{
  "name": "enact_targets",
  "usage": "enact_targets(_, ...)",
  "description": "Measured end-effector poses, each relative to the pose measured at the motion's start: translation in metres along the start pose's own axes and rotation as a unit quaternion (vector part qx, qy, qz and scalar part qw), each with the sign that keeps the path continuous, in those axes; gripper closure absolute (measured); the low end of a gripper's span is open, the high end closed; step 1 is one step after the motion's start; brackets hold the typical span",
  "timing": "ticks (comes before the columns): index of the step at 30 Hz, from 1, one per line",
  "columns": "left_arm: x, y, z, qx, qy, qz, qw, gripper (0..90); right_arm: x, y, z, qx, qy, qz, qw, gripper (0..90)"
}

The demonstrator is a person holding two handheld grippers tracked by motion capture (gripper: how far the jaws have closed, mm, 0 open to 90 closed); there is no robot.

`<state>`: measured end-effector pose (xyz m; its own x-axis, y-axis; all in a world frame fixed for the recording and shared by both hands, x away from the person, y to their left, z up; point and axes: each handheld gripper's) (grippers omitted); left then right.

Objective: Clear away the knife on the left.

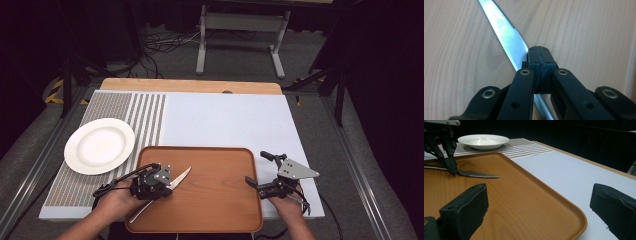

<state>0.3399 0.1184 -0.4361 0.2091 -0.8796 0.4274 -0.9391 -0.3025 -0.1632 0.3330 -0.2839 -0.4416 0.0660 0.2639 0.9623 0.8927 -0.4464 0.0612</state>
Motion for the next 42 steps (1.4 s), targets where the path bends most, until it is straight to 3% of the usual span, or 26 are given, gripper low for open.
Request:
enact_targets(15,-0.002,-0.003,-0.001,0.009,-0.006,-0.008,0.9999,90.0,0.0,0.0,0.0,0.0,-0.001,0.001,1.0,2.4)
enact_targets(42,-0.025,-0.02,-0.009,0.04,-0.023,-0.049,0.9977,90.0,-0.001,0.001,0.0,0.001,0.0,0.003,1.0,2.4)
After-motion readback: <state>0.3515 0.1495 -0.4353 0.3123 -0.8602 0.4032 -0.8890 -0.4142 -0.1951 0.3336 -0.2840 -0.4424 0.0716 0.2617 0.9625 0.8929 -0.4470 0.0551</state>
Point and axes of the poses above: each handheld gripper's, and its own axes: z roughly forward along the jaws, x roughly out of its top, y roughly to its right, and after that the axes turned 11 degrees about x, right-handed
